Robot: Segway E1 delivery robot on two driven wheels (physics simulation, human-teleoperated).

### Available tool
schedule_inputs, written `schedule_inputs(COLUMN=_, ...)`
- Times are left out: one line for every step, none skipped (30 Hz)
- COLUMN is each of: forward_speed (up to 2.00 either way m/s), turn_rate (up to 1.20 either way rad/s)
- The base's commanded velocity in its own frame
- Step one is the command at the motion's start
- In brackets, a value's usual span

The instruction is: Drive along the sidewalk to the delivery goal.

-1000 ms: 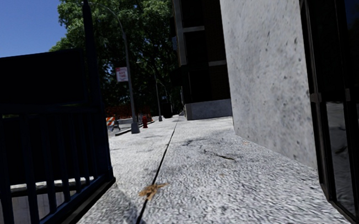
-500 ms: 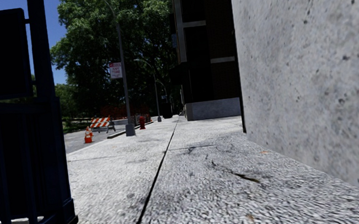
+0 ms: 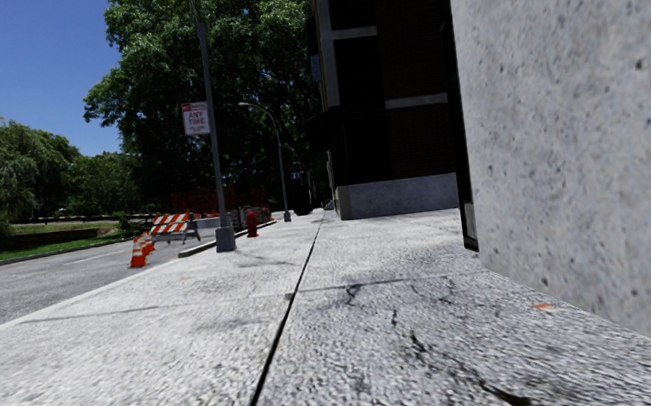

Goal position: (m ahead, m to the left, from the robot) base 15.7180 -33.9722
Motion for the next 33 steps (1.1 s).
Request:
schedule_inputs(forward_speed=2.00, turn_rate=0.00)
schedule_inputs(forward_speed=2.00, turn_rate=0.00)
schedule_inputs(forward_speed=2.00, turn_rate=0.00)
schedule_inputs(forward_speed=2.00, turn_rate=0.00)
schedule_inputs(forward_speed=2.00, turn_rate=0.00)
schedule_inputs(forward_speed=2.00, turn_rate=0.00)
schedule_inputs(forward_speed=2.00, turn_rate=0.00)
schedule_inputs(forward_speed=2.00, turn_rate=0.00)
schedule_inputs(forward_speed=2.00, turn_rate=0.00)
schedule_inputs(forward_speed=2.00, turn_rate=0.00)
schedule_inputs(forward_speed=2.00, turn_rate=0.00)
schedule_inputs(forward_speed=2.00, turn_rate=0.00)
schedule_inputs(forward_speed=2.00, turn_rate=0.00)
schedule_inputs(forward_speed=2.00, turn_rate=0.00)
schedule_inputs(forward_speed=2.00, turn_rate=0.00)
schedule_inputs(forward_speed=2.00, turn_rate=0.00)
schedule_inputs(forward_speed=2.00, turn_rate=0.00)
schedule_inputs(forward_speed=2.00, turn_rate=0.00)
schedule_inputs(forward_speed=2.00, turn_rate=0.00)
schedule_inputs(forward_speed=2.00, turn_rate=0.00)
schedule_inputs(forward_speed=2.00, turn_rate=0.00)
schedule_inputs(forward_speed=2.00, turn_rate=0.00)
schedule_inputs(forward_speed=2.00, turn_rate=0.00)
schedule_inputs(forward_speed=2.00, turn_rate=0.00)
schedule_inputs(forward_speed=2.00, turn_rate=0.00)
schedule_inputs(forward_speed=2.00, turn_rate=0.00)
schedule_inputs(forward_speed=2.00, turn_rate=0.00)
schedule_inputs(forward_speed=2.00, turn_rate=0.00)
schedule_inputs(forward_speed=2.00, turn_rate=0.00)
schedule_inputs(forward_speed=2.00, turn_rate=0.00)
schedule_inputs(forward_speed=2.00, turn_rate=0.00)
schedule_inputs(forward_speed=2.00, turn_rate=0.00)
schedule_inputs(forward_speed=2.00, turn_rate=-0.02)
